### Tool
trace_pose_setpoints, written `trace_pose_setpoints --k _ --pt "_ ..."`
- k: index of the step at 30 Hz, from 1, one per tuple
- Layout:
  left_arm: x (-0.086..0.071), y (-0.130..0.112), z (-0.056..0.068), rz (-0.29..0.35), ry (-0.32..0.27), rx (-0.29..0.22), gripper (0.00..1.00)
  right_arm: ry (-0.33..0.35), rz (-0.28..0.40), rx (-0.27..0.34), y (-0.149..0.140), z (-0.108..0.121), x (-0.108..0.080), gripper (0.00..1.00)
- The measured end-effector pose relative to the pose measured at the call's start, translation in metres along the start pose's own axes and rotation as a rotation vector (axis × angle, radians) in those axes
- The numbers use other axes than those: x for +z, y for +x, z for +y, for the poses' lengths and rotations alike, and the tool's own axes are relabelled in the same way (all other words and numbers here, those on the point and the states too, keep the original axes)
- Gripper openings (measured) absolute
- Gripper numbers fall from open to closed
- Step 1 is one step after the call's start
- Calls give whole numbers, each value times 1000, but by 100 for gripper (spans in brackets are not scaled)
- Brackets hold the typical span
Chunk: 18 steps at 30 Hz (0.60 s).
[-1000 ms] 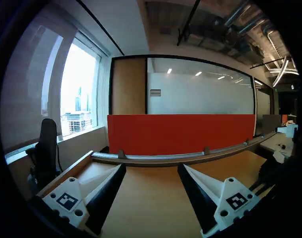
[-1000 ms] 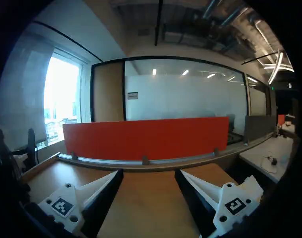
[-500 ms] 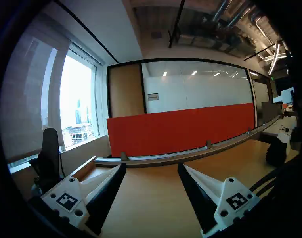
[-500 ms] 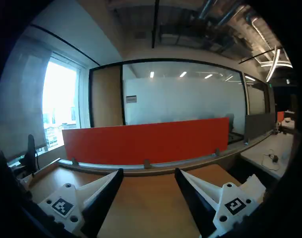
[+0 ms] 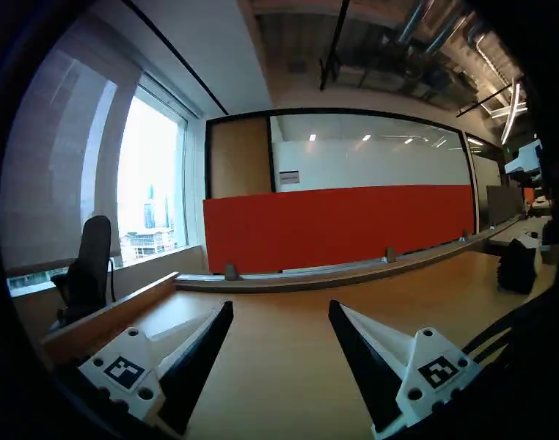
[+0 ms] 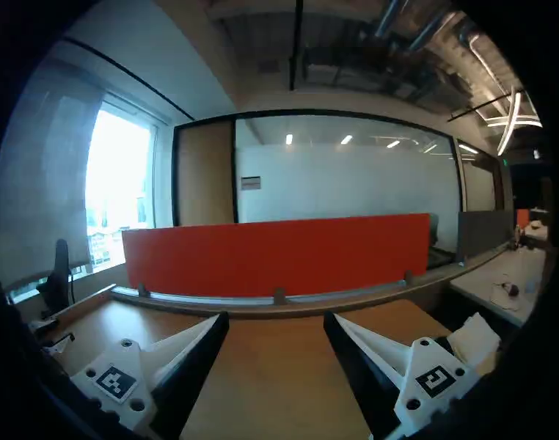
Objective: Fold towel
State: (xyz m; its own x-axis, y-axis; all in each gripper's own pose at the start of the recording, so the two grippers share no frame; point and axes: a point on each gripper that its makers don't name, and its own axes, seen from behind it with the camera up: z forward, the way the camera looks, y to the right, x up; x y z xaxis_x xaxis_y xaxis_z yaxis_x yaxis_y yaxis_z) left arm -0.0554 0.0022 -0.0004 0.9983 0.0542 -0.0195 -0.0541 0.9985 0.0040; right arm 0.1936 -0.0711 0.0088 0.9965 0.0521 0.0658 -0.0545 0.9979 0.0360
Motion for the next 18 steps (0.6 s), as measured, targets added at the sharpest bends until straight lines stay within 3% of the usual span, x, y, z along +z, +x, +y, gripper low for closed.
trace_pose_setpoints --k 9,18 --pt "1 -35 1 7 4 -39 97 -5 -2 -12 -23 -2 -3 100" --pt "1 -49 2 18 5 -58 96 -2 -1 -22 -36 -2 -1 100"
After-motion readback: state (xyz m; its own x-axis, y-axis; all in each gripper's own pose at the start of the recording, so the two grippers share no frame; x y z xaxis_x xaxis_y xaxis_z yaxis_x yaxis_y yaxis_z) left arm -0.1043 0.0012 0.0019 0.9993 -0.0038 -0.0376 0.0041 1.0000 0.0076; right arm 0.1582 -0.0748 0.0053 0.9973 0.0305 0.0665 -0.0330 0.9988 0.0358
